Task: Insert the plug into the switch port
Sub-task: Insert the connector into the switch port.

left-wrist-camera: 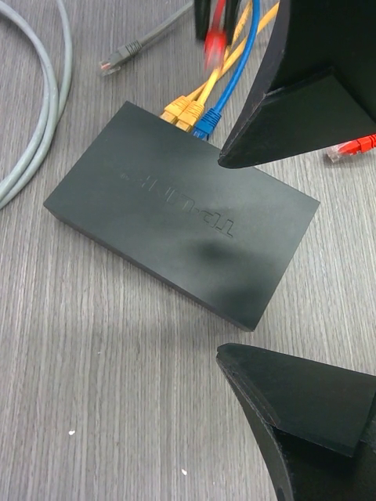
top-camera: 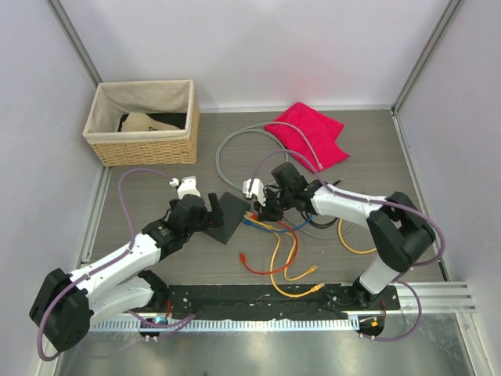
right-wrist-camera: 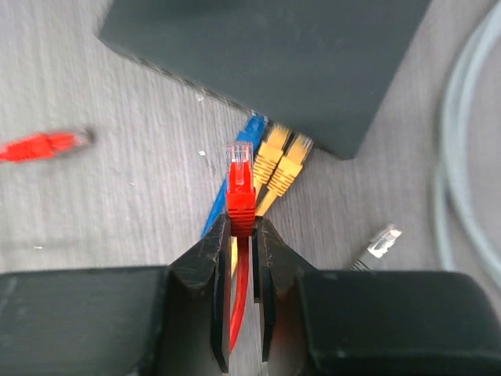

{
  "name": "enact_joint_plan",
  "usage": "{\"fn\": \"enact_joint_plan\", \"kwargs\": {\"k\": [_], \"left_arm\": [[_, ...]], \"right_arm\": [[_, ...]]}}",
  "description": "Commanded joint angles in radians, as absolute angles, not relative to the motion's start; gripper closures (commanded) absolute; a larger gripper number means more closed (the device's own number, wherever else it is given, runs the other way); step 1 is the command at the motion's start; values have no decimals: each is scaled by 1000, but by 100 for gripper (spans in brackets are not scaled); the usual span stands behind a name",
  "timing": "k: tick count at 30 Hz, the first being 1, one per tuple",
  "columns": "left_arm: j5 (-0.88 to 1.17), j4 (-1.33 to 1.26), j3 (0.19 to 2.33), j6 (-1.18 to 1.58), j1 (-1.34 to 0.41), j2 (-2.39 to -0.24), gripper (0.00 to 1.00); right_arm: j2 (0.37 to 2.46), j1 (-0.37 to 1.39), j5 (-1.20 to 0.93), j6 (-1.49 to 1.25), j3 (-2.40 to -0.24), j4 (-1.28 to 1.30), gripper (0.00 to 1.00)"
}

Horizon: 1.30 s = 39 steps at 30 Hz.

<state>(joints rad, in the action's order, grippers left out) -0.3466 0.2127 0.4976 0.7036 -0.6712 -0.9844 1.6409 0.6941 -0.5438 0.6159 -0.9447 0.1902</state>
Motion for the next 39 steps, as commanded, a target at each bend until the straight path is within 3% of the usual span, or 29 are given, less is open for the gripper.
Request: {"fn": "enact_joint_plan", "kwargs": {"k": [1, 11, 16, 23, 31, 39], "left_arm": [[-353, 161, 509, 715, -660, -996, 1], [-388, 173, 506, 744, -632, -986, 0], [-385, 167, 489, 767, -575, -970, 0], [-333, 88, 482, 746, -534, -1002, 0], [-184, -61, 537, 646, -505, -1190, 0], [-66, -52, 601, 589, -502, -1370, 2]], "right_arm": [[1491, 738, -471, 560, -988, 216, 99], [1350, 893, -327, 327, -1037, 249, 99], [1400, 989, -272, 134, -1002, 149, 99], [1537, 1011, -141, 66, -917, 46, 99], [1675, 1005, -12, 103, -934, 51, 99], [1717, 994, 84, 81, -986, 112, 99]]}}
